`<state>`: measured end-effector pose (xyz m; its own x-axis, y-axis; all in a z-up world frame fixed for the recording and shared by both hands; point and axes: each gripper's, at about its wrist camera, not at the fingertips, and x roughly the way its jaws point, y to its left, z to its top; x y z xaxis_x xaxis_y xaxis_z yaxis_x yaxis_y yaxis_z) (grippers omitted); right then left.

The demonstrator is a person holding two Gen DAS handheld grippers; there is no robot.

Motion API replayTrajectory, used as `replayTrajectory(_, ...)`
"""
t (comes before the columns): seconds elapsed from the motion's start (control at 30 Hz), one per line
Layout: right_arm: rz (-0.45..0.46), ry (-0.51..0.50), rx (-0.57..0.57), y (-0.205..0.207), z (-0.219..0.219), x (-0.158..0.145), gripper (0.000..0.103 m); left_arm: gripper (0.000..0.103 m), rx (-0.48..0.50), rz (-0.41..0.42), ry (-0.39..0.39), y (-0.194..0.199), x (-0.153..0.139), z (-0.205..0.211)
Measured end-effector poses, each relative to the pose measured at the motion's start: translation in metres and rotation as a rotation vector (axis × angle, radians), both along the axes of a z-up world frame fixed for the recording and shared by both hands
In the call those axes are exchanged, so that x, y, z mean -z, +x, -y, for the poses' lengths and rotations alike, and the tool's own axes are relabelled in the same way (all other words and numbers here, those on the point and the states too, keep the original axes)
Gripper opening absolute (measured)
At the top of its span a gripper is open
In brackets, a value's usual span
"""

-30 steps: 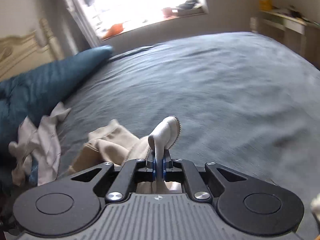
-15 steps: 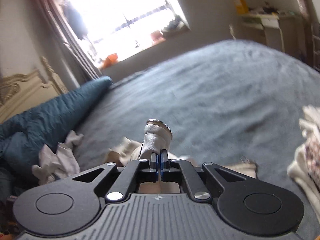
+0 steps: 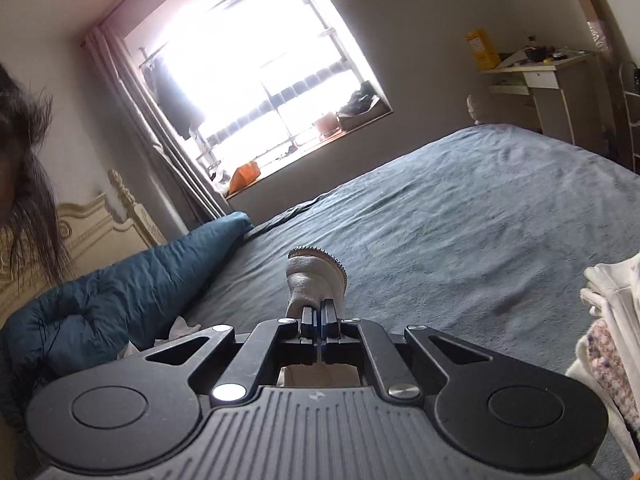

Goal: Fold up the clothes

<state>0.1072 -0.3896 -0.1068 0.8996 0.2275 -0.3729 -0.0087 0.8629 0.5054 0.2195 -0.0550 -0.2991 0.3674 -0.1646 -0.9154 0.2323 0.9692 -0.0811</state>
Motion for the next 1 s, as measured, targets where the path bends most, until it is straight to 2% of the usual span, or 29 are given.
replayTrajectory(0.1, -0.005, 0.021, 0.046, -0.011, 0.021, -0.001, 0.002, 0.011, -0.103, -0.053, 0.041, -0.025, 0.005, -0.032)
replayTrajectory(0.17, -0.049, 0.012, 0.08, -0.017, 0.033, 0.007, 0.002, 0.011, -0.162, -0.086, 0.076, -0.046, 0.007, -0.055)
replayTrajectory(0.2, -0.084, 0.005, 0.1, -0.019, 0.039, 0.013, 0.003, 0.011, -0.183, -0.089, 0.076, -0.057, 0.005, -0.066)
replayTrajectory(0.27, -0.148, -0.007, 0.14, -0.024, 0.048, 0.026, 0.003, 0.012, -0.207, -0.083, 0.016, -0.069, -0.003, -0.081)
replayTrajectory(0.33, -0.188, -0.004, 0.175, -0.029, 0.056, 0.037, 0.003, 0.021, -0.216, -0.062, -0.053, -0.073, -0.012, -0.089)
replayTrajectory(0.37, -0.203, 0.0, 0.189, -0.031, 0.059, 0.041, 0.003, 0.034, -0.205, -0.034, -0.085, -0.069, -0.017, -0.086)
replayTrajectory(0.43, -0.206, 0.019, 0.206, -0.031, 0.062, 0.047, 0.003, 0.045, -0.166, 0.02, -0.149, -0.058, -0.026, -0.076)
replayTrajectory(0.5, -0.188, 0.036, 0.206, -0.026, 0.064, 0.046, 0.003, 0.07, -0.077, 0.064, -0.197, -0.034, -0.03, -0.052)
replayTrajectory(0.6, -0.15, 0.056, 0.189, -0.016, 0.065, 0.043, 0.003, 0.072, 0.073, 0.086, -0.202, 0.008, -0.022, -0.008)
replayTrajectory(0.67, -0.127, 0.056, 0.17, -0.008, 0.062, 0.038, 0.003, 0.072, 0.136, 0.075, -0.168, 0.033, -0.011, 0.019)
replayTrajectory(0.73, -0.108, 0.054, 0.155, -0.001, 0.061, 0.036, 0.003, 0.07, 0.17, 0.014, -0.121, 0.043, 0.003, 0.035)
replayTrajectory(0.8, -0.099, 0.053, 0.147, 0.002, 0.06, 0.036, 0.003, 0.044, 0.194, -0.039, -0.069, 0.048, 0.015, 0.047)
replayTrajectory(0.87, -0.092, 0.057, 0.142, 0.005, 0.061, 0.037, 0.003, 0.027, 0.201, -0.024, -0.025, 0.036, 0.012, 0.044)
replayTrajectory(0.9, -0.089, 0.061, 0.141, 0.005, 0.062, 0.036, 0.003, 0.02, 0.205, -0.012, -0.005, 0.028, 0.009, 0.042)
replayTrajectory(1.0, -0.093, 0.062, 0.151, -0.001, 0.067, 0.035, 0.003, 0.015, 0.188, 0.058, 0.057, 0.002, -0.014, 0.02)
